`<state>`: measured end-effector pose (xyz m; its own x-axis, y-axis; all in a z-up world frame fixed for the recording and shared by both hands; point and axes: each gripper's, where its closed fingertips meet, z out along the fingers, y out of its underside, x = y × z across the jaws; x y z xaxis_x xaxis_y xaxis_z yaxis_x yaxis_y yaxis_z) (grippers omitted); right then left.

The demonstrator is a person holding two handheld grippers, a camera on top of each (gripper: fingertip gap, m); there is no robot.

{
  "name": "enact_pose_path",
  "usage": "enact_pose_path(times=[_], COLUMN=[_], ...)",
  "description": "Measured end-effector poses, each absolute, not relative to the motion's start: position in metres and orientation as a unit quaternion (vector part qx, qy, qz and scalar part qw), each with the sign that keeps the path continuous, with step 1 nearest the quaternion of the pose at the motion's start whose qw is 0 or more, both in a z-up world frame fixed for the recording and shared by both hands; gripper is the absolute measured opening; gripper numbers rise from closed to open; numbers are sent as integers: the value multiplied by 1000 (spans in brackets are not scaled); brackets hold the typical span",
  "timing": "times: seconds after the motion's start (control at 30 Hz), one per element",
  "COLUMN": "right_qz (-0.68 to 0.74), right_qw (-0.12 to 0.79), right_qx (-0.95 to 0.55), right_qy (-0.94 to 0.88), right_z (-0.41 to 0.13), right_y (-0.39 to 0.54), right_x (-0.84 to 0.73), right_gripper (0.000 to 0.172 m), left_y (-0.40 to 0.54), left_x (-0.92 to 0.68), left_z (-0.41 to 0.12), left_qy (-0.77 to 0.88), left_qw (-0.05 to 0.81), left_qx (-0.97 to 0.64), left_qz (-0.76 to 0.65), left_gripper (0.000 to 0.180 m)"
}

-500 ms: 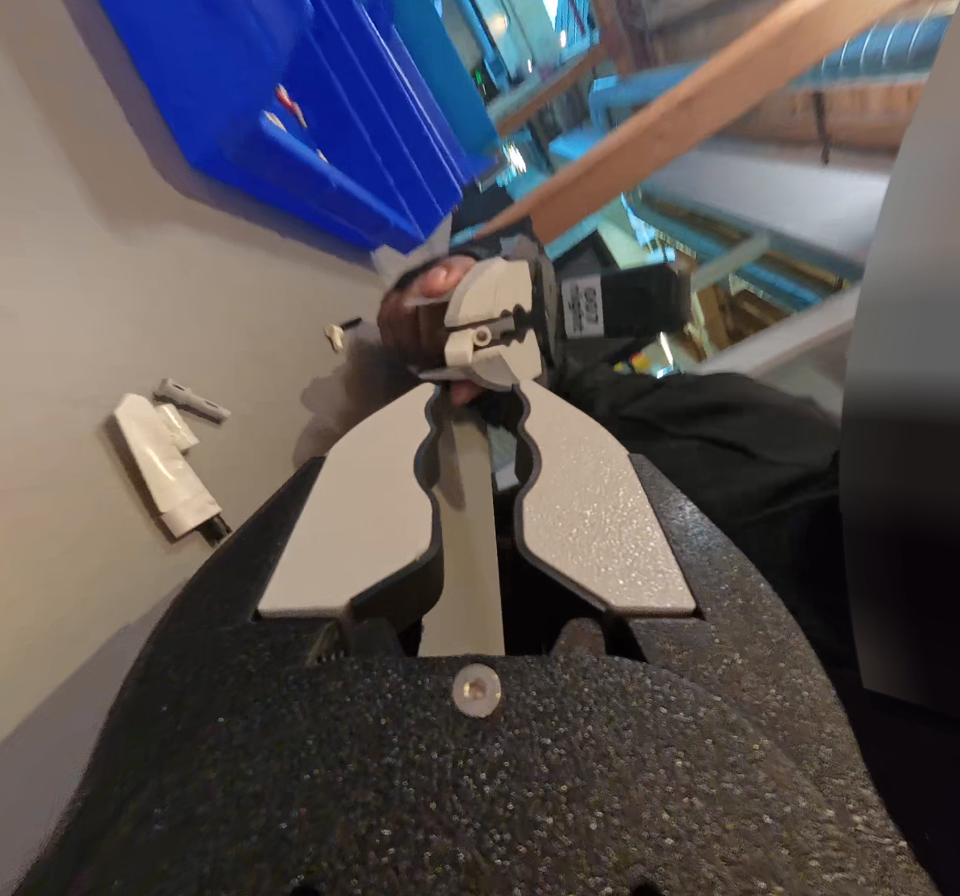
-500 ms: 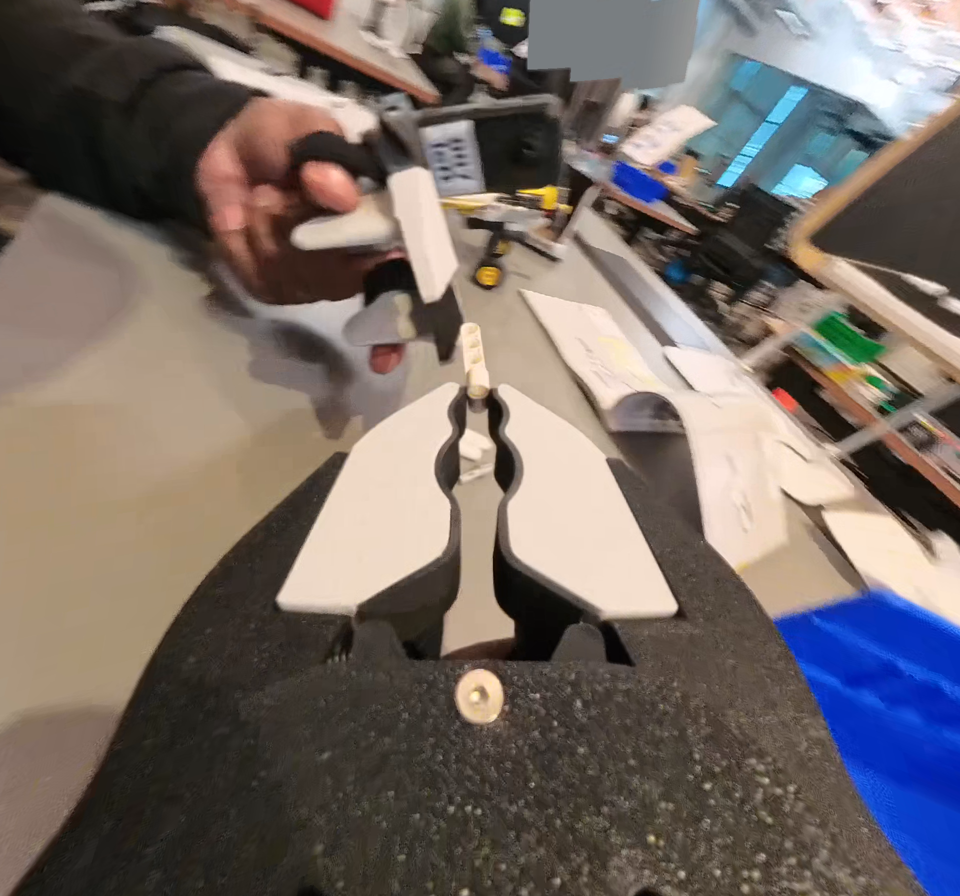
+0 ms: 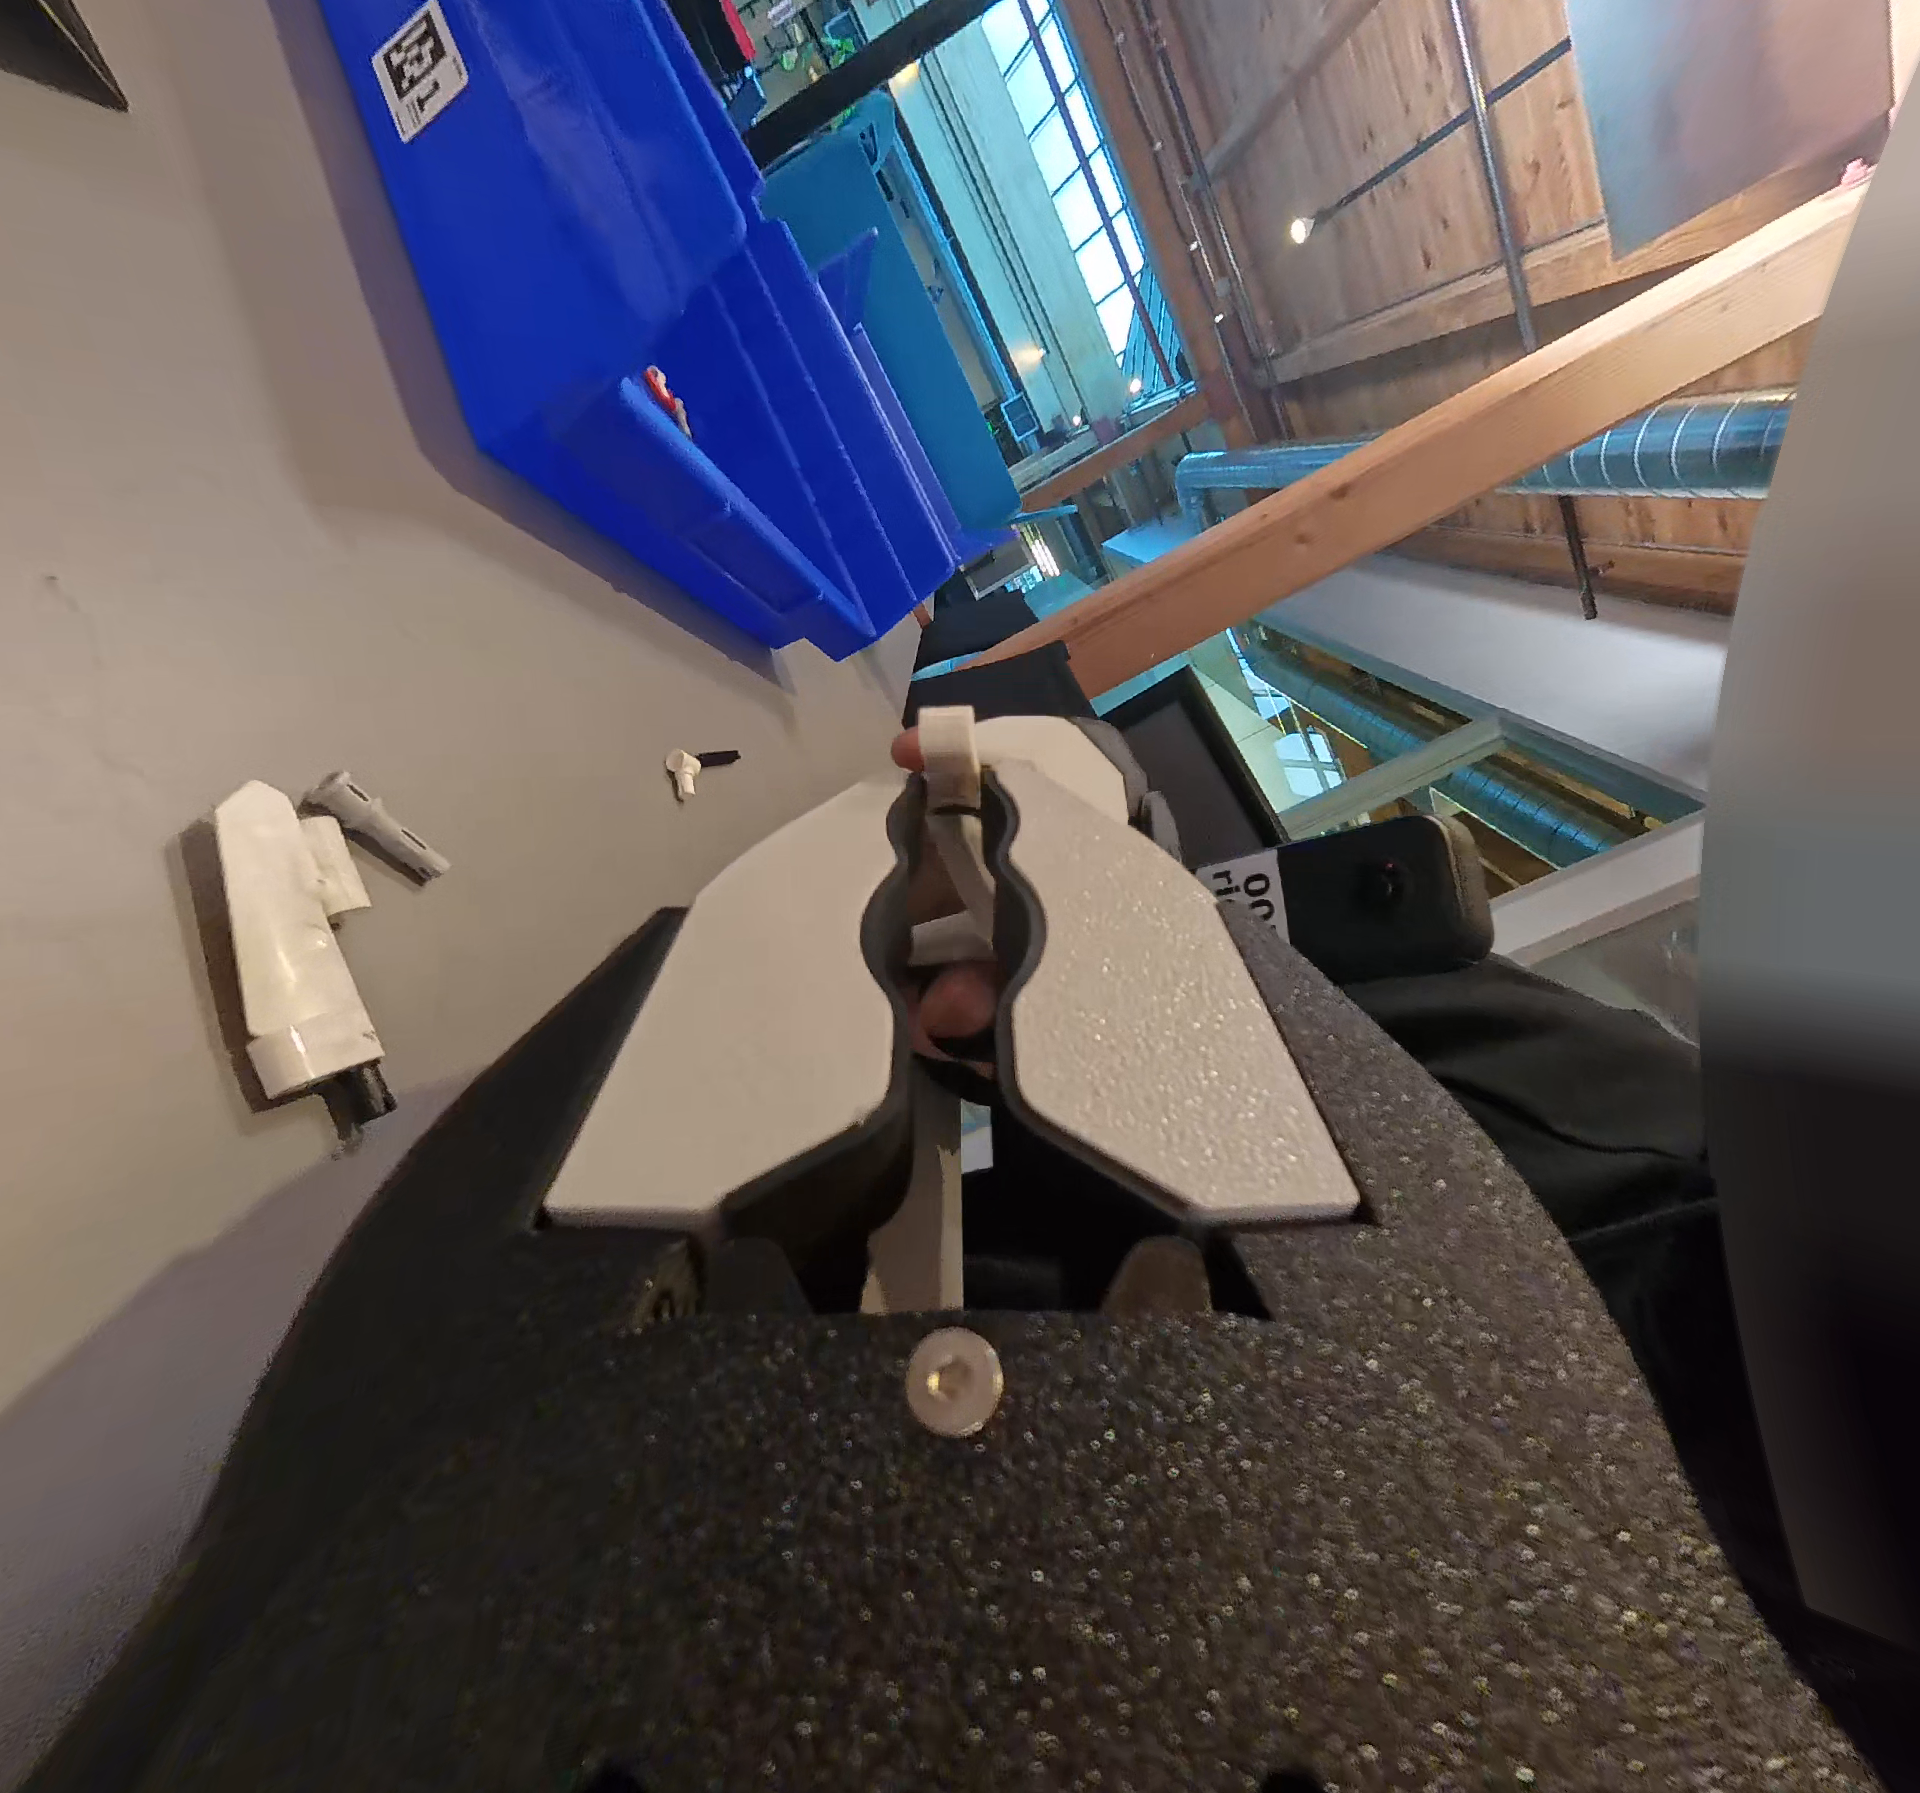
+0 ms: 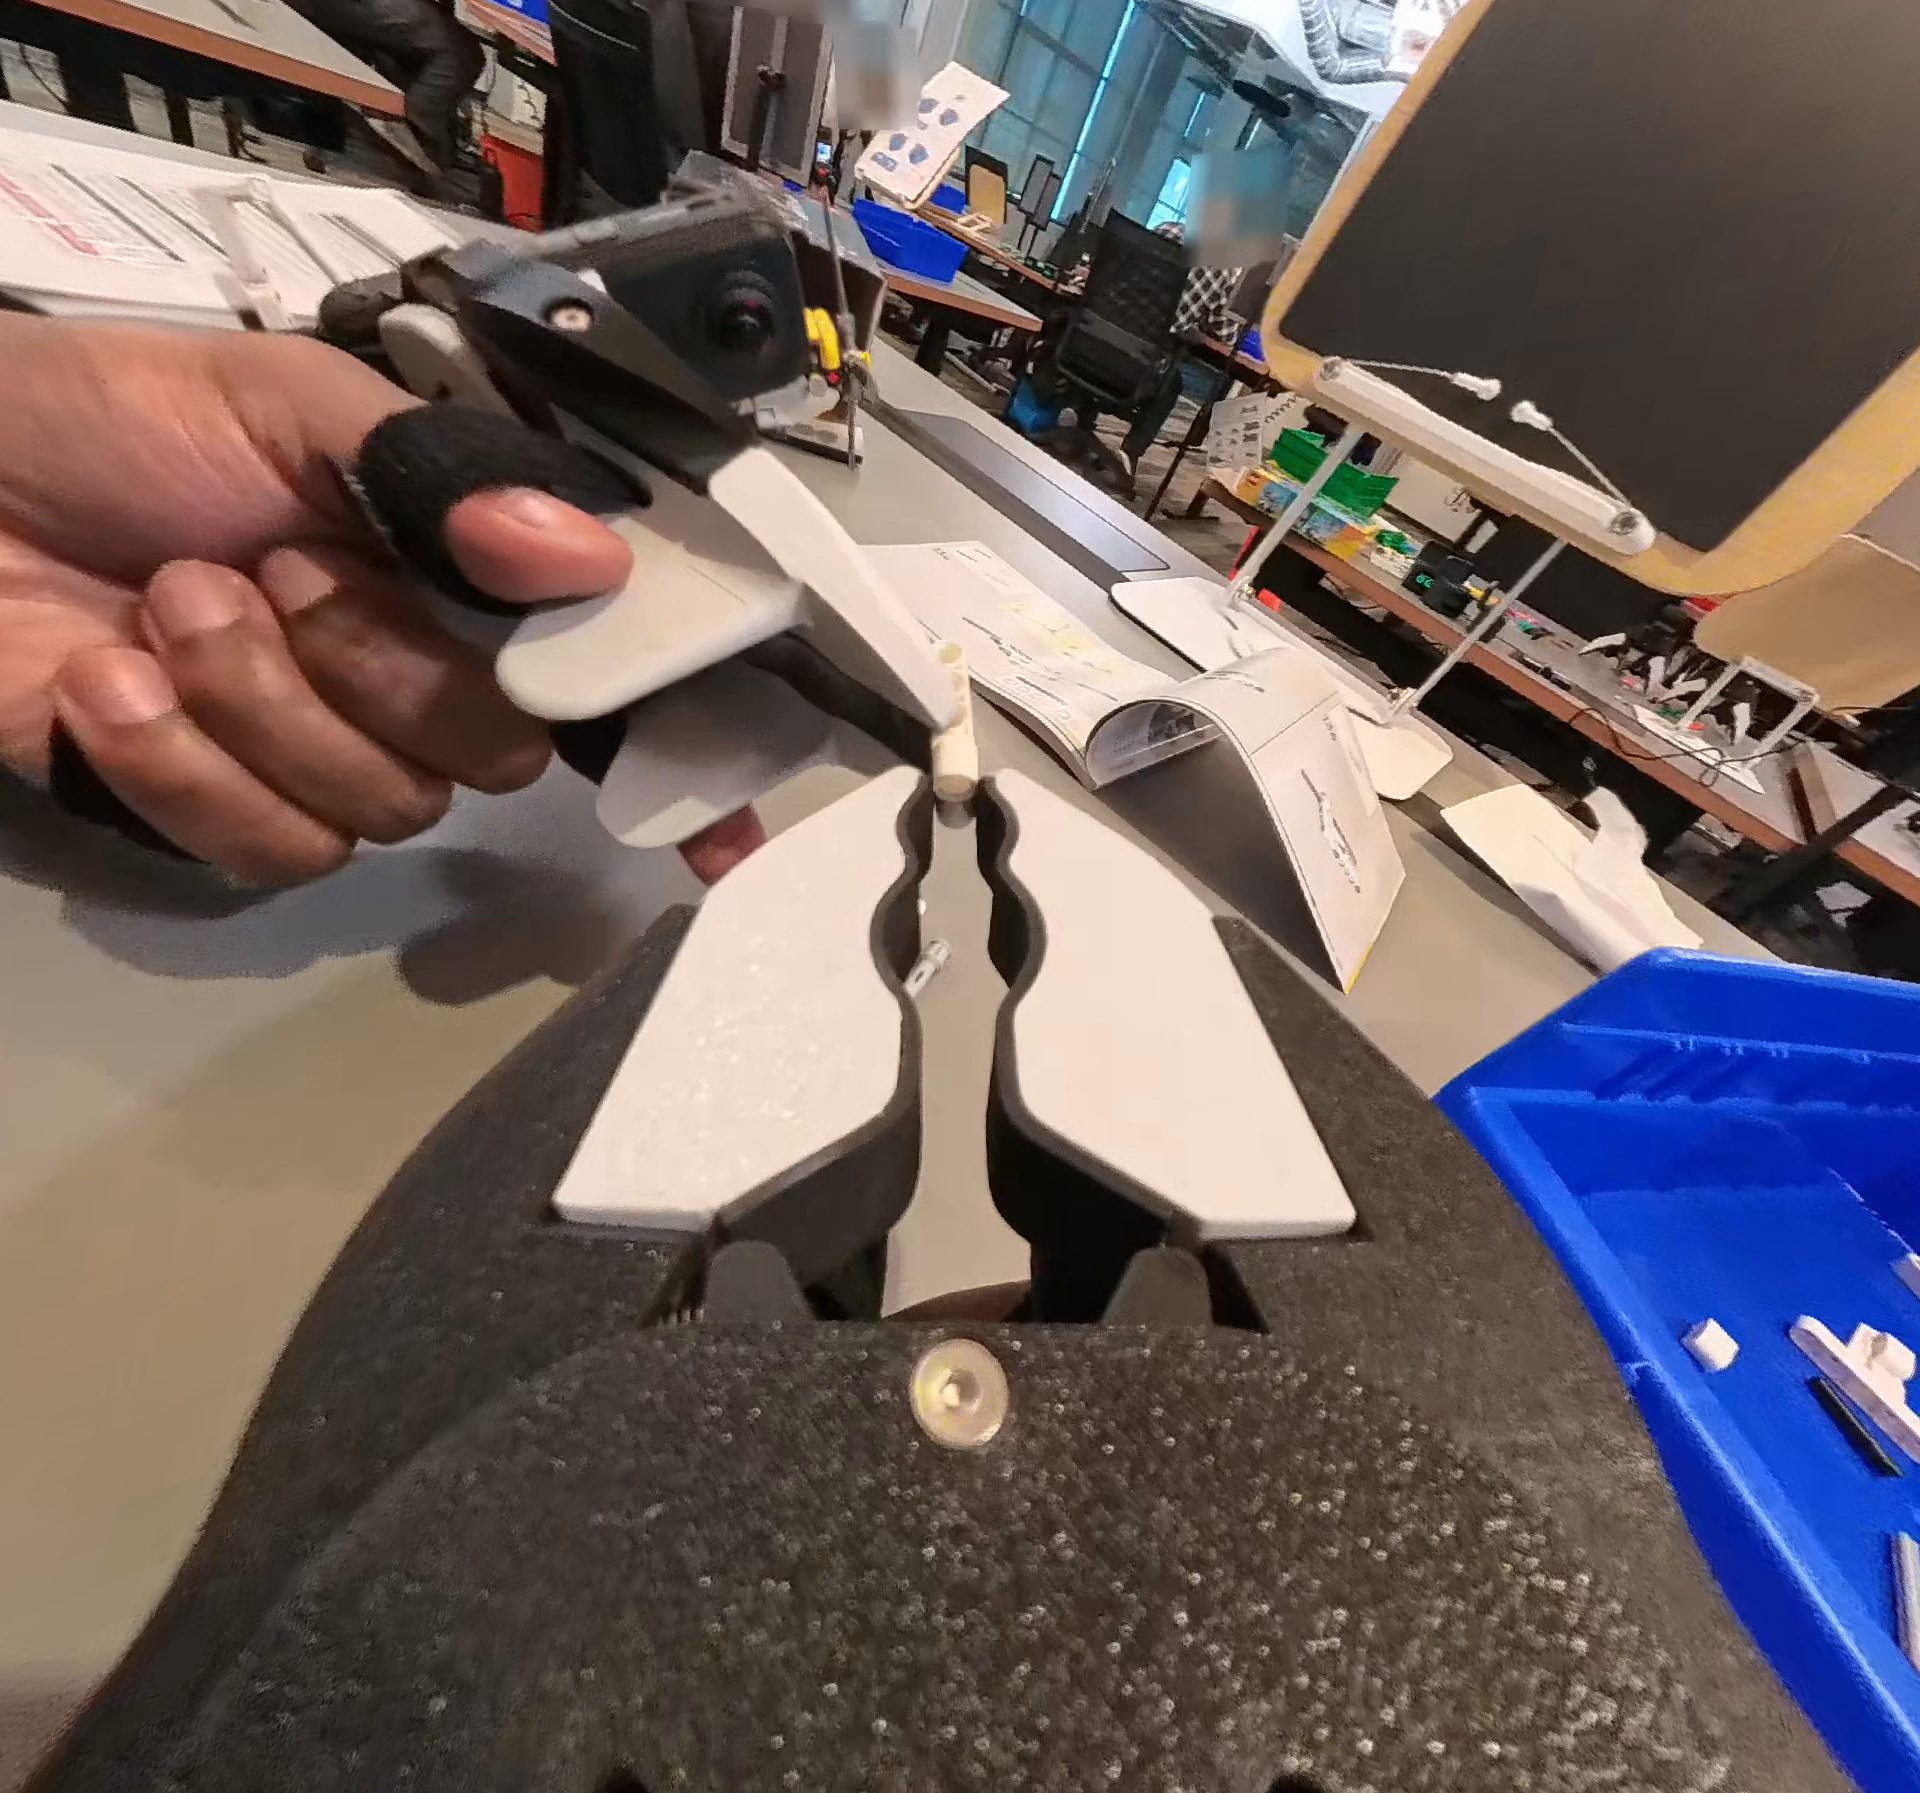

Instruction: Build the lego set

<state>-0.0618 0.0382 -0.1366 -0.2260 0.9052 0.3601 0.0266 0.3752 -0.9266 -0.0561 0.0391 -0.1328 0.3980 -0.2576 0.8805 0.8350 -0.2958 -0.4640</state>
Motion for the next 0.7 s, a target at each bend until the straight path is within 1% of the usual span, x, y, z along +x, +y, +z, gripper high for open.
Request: enact_pose_path(times=[0.7], right_qz=[401], right_qw=[537], right_qx=[-396], right_qy=[-628], right_z=[-138], right_y=[36], right_x=[-62], right_gripper=[7], left_y=[41], left_x=[-55], left_z=[-131], left_qy=[-243], left_qw=[579], left_qx=[-607], left_qz=[-487], left_gripper=[8])
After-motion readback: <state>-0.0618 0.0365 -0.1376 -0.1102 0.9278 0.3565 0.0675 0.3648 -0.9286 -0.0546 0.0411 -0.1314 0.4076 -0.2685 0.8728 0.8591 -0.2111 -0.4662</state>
